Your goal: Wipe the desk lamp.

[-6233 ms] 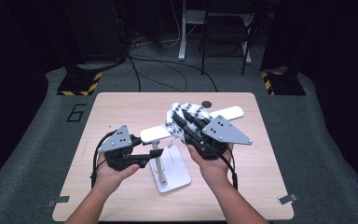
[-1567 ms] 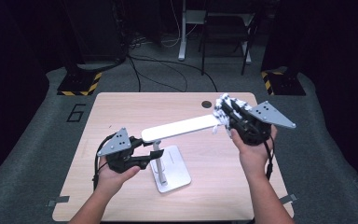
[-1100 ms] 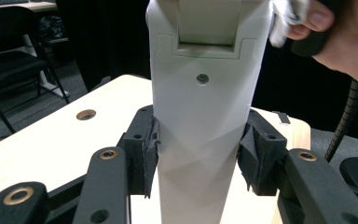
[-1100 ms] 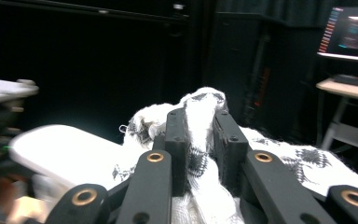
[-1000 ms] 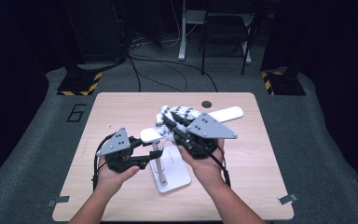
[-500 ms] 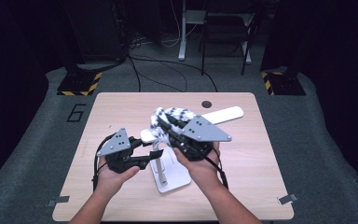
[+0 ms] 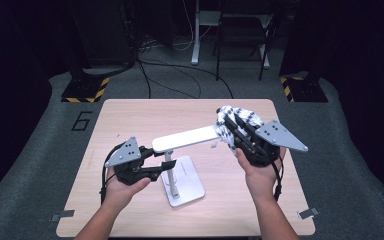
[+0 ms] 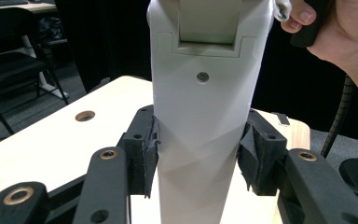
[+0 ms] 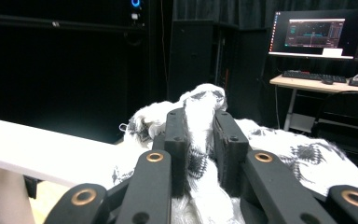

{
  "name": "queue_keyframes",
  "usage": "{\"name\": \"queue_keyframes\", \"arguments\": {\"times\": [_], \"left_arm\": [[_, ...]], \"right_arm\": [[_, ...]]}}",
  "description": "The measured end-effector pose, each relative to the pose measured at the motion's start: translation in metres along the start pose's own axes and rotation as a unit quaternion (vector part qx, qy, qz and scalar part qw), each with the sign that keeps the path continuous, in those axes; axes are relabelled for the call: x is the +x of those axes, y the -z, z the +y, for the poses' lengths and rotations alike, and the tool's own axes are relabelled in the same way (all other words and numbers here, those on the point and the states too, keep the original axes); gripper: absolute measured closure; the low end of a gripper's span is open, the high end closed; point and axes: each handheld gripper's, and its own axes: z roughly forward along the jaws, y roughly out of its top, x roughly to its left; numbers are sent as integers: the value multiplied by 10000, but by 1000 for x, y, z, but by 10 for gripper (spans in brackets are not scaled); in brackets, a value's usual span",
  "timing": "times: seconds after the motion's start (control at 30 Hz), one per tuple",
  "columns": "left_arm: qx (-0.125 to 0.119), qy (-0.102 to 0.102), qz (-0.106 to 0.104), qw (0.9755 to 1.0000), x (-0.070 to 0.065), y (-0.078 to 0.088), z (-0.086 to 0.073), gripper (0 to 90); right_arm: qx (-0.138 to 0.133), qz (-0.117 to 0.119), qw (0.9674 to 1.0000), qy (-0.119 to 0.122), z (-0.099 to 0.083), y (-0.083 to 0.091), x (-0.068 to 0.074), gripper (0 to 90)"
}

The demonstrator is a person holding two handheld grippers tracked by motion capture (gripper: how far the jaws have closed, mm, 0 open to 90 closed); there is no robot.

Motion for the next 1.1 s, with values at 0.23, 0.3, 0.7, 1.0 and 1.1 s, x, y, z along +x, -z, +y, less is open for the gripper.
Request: {"name": "queue_keyframes", "arguments": {"times": [0.23,0.3,0.7,1.0,1.1], "left_arm": [[10,-6,38,10000,1,2,0,525],[6,34,24,10000,1,2,0,525],[-7,78,53,10000,20,-13,5,524],[-38,77,165,9998,31,-34,11,524],[-24,96,157,9998,33,-41,13,524]], "right_arm": [[-331,248,9991,64,-10,19,14,774],[-398,369,9985,99,-14,24,19,774],[-420,669,9955,525,-34,34,47,762],[-125,1023,9938,408,-60,28,53,756],[21,1105,9931,381,-71,26,56,756]]}}
